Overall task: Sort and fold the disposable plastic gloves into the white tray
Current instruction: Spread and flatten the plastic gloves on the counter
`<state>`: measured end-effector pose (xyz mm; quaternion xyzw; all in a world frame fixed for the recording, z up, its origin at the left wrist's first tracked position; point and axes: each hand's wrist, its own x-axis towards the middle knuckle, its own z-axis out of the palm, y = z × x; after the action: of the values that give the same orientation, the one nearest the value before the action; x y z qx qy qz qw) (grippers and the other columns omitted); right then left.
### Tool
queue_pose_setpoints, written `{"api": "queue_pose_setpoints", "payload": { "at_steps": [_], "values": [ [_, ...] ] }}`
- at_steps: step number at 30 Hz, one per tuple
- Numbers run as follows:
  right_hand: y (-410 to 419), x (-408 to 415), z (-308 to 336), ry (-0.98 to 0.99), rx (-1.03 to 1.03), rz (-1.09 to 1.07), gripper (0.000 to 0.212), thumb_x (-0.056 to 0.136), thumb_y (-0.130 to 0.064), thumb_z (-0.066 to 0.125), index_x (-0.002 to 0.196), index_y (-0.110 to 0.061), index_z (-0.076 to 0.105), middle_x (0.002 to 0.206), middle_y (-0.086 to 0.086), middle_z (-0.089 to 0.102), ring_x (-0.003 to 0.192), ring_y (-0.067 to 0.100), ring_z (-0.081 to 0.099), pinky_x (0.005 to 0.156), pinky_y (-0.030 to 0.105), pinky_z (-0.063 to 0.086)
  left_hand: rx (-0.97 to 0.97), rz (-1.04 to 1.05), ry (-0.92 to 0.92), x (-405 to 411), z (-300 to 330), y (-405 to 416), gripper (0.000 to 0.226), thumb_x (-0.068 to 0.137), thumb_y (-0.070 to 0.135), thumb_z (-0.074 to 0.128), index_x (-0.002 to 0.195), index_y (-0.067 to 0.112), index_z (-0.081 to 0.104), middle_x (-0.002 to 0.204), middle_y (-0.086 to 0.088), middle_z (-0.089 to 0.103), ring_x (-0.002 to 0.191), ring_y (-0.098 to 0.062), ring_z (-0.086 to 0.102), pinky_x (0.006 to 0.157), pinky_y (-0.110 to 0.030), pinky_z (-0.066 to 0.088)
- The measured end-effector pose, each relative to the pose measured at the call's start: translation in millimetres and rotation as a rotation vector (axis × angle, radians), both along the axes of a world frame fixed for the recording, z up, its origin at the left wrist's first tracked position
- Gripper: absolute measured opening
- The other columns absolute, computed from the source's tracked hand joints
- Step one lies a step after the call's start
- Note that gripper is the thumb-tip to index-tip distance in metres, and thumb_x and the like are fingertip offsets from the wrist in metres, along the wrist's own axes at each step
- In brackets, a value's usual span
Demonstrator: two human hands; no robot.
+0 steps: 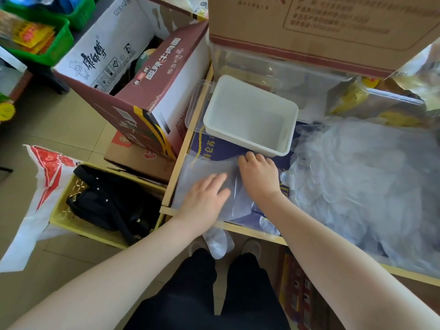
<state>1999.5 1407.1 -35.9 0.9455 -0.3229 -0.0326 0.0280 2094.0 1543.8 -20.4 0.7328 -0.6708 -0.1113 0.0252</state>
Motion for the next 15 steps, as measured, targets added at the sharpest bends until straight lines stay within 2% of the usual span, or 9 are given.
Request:
{"api": "queue_pose_setpoints", "payload": {
  "at_steps": [1, 3, 5, 7, 9, 11, 13, 15],
  "values": [
    [-0.4, -2.1, 1.4, -0.015, -0.028, 0.009, 0.03, 0.067, -0.01, 0.033, 0.066, -0.016, 0.063, 0.061, 0.001, 0.058, 0.05, 0.021, 0.056, 0.047, 0.025, 0.041, 0.096, 0.017, 0.025, -7.2, -1.8, -4.9, 0.038, 0.074, 0.015, 0.074, 0.109, 0.007, 0.062, 0.132, -0.019, 0.05, 0.121, -0.035, 0.05, 0.092, -0.041, 0.047],
    [-1.6, -7.9, 5.7, -0.051, -0.102, 0.02, 0.028, 0.068, -0.007, 0.035, 0.071, -0.015, 0.062, 0.065, 0.001, 0.058, 0.055, 0.022, 0.055, 0.053, 0.027, 0.043, 0.221, 0.079, 0.039, -13.3, -8.3, -11.7, 0.053, 0.092, 0.033, 0.053, 0.139, 0.014, 0.038, 0.149, -0.012, 0.026, 0.137, -0.029, 0.025, 0.107, -0.039, 0.03],
    [-3.6, -22.5, 11.1, -0.117, -0.186, -0.007, 0.026, 0.068, -0.004, 0.04, 0.081, -0.013, 0.06, 0.074, 0.004, 0.058, 0.063, 0.025, 0.055, 0.059, 0.03, 0.044, 0.295, 0.104, -0.001, -15.0, -7.5, -16.7, 0.059, 0.096, 0.04, 0.042, 0.147, 0.018, 0.022, 0.151, -0.009, 0.018, 0.139, -0.027, 0.016, 0.108, -0.037, 0.025],
    [-10.9, -49.1, 12.8, -0.214, -0.197, -0.141, 0.023, 0.07, -0.006, 0.053, 0.091, -0.011, 0.06, 0.085, 0.008, 0.06, 0.071, 0.03, 0.057, 0.063, 0.033, 0.045, 0.291, 0.091, -0.03, -16.9, -5.2, -17.9, 0.06, 0.096, 0.042, 0.039, 0.148, 0.021, 0.017, 0.151, -0.008, 0.017, 0.138, -0.027, 0.017, 0.106, -0.037, 0.027],
    [-23.5, -84.3, 13.6, -0.358, -0.072, -0.368, 0.03, 0.076, -0.013, 0.061, 0.106, -0.008, 0.059, 0.103, 0.015, 0.06, 0.088, 0.037, 0.057, 0.074, 0.04, 0.046, 0.282, 0.088, -0.022, -16.3, -1.5, -18.9, 0.061, 0.095, 0.043, 0.042, 0.148, 0.023, 0.019, 0.149, -0.007, 0.019, 0.136, -0.027, 0.02, 0.105, -0.037, 0.029],
    [-41.2, -121.3, 12.4, -0.392, 0.128, -0.657, 0.044, 0.089, -0.019, 0.055, 0.13, -0.006, 0.046, 0.133, 0.019, 0.047, 0.117, 0.04, 0.045, 0.094, 0.046, 0.038, 0.256, 0.114, 0.002, -13.4, -0.1, -21.4, 0.058, 0.094, 0.042, 0.045, 0.145, 0.024, 0.025, 0.147, -0.006, 0.024, 0.134, -0.026, 0.025, 0.104, -0.036, 0.031],
    [-60.8, -154.9, 8.4, -0.264, 0.237, -0.878, 0.059, 0.095, -0.028, 0.047, 0.144, -0.004, 0.026, 0.15, 0.018, 0.026, 0.133, 0.038, 0.027, 0.106, 0.045, 0.025, 0.223, 0.132, 0.018, -11.8, 1.4, -25.3, 0.051, 0.094, 0.039, 0.046, 0.14, 0.022, 0.035, 0.141, -0.006, 0.033, 0.128, -0.026, 0.033, 0.099, -0.035, 0.035],
    [-70.3, -178.4, 3.0, -0.094, 0.252, -0.936, 0.061, 0.094, -0.035, 0.046, 0.143, -0.004, 0.027, 0.149, 0.018, 0.027, 0.133, 0.036, 0.026, 0.106, 0.045, 0.024, 0.149, 0.149, 0.027, -13.8, 4.7, -28.3, 0.04, 0.093, 0.032, 0.049, 0.13, 0.017, 0.05, 0.132, -0.008, 0.043, 0.119, -0.028, 0.043, 0.093, -0.036, 0.04]
  ]
}}
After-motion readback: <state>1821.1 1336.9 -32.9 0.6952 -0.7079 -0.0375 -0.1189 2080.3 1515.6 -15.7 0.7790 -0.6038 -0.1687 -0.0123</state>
